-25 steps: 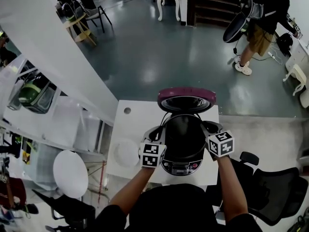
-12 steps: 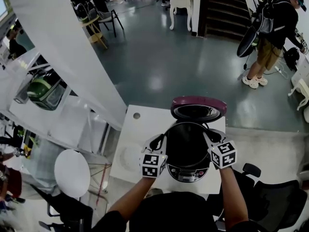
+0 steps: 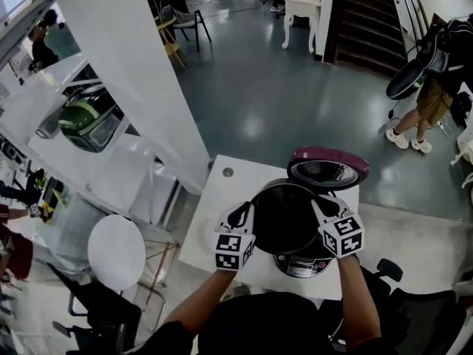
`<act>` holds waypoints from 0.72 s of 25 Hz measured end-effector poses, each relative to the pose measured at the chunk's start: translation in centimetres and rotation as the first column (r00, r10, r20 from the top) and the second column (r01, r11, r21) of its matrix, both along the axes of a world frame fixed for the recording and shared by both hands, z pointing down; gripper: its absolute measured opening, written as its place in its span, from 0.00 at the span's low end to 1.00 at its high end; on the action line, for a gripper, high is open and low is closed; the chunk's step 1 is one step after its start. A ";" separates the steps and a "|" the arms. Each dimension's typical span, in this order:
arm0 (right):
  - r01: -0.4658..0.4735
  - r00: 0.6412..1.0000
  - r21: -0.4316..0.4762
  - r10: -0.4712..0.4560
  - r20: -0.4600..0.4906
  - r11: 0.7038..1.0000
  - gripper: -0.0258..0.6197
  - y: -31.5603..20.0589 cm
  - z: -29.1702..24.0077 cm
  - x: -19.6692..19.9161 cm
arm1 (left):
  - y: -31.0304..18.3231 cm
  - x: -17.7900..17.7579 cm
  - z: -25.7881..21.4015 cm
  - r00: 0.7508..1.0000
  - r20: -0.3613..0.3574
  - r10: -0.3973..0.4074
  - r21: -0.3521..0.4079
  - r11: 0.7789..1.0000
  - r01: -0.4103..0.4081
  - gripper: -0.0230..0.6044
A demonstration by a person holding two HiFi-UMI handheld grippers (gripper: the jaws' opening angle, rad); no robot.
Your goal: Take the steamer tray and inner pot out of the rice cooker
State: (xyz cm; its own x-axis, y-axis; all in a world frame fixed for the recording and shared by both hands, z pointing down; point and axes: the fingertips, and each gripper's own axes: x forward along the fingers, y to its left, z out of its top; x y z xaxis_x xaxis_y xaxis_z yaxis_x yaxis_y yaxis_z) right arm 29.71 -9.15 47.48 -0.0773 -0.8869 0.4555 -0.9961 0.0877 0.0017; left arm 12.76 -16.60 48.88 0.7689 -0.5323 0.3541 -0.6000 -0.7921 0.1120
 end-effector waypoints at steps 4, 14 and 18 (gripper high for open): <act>0.051 0.999 0.004 -0.051 0.000 0.999 0.08 -1.9 -0.2 -3.1 | -1.1 -3.4 -0.2 0.999 -0.004 -0.051 0.001 0.999 0.051 0.08; 0.163 0.986 -0.025 -0.162 0.030 0.986 0.08 -6.3 2.1 -11.2 | -4.1 -12.1 1.3 0.983 0.016 -0.183 -0.008 0.983 0.183 0.08; 0.207 0.978 -0.044 -0.206 0.029 0.977 0.08 -7.7 3.0 -13.6 | -4.7 -14.7 2.2 0.974 0.026 -0.224 -0.023 0.974 0.224 0.08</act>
State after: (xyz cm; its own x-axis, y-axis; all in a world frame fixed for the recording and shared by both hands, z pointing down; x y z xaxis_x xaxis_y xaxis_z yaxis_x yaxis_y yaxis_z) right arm 16.07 -16.81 50.51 -0.2680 -0.8284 0.4918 -0.9562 0.2910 -0.0309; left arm -1.96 -21.33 51.10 0.6228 -0.6808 0.3857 -0.7644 -0.6344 0.1145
